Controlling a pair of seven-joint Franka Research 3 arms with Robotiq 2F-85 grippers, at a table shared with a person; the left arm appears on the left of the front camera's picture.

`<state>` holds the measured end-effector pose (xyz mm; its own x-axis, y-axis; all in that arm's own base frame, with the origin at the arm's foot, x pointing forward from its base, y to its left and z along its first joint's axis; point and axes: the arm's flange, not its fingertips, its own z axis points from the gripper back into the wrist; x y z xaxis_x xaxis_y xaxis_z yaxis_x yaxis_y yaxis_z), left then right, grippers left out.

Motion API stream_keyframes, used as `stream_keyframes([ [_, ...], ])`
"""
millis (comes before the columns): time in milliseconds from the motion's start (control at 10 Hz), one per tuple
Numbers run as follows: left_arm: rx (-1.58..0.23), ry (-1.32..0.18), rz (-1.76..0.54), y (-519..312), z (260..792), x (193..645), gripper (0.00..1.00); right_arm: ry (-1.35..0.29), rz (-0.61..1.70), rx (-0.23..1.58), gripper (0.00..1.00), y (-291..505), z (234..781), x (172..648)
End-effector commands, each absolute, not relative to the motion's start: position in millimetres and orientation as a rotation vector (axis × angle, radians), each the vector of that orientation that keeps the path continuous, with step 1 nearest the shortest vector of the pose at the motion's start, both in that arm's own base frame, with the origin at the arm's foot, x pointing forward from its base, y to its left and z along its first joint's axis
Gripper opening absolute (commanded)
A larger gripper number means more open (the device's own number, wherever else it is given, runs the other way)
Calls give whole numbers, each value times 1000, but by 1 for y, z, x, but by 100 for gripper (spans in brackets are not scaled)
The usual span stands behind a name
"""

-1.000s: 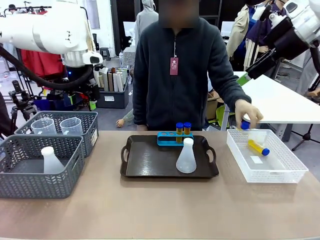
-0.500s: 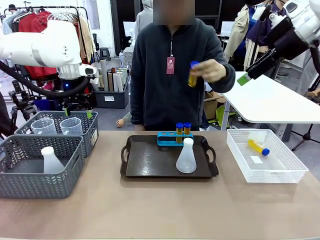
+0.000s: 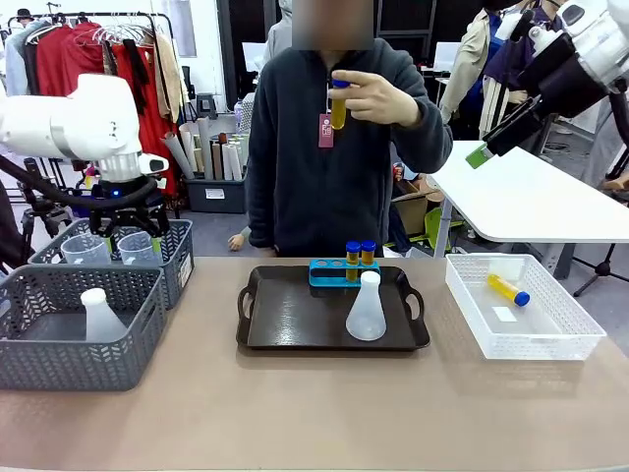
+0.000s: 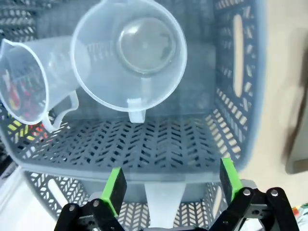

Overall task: Prepare the laboratory tools.
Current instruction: Pick up one Large Measuring Cup and place it on the Handle tray.

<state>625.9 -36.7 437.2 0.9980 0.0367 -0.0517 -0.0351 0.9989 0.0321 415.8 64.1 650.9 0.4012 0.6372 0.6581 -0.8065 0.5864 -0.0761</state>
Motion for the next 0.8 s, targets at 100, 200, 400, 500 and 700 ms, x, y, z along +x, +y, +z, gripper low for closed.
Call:
stream_keyframes([
  [100,-17,57,88,-26,416,628,100,-706,932,288,100,64,652,415],
  [200,-22,42,93,-21,410,631,100,-706,932,288,100,64,652,415],
  [400,-44,-1,81,-13,397,634,100,-706,932,288,100,64,652,415],
  [500,-35,-7,81,-11,396,636,100,-706,932,288,100,64,652,415],
  [700,-15,-32,59,-6,391,639,100,-706,932,288,100,64,652,415],
])
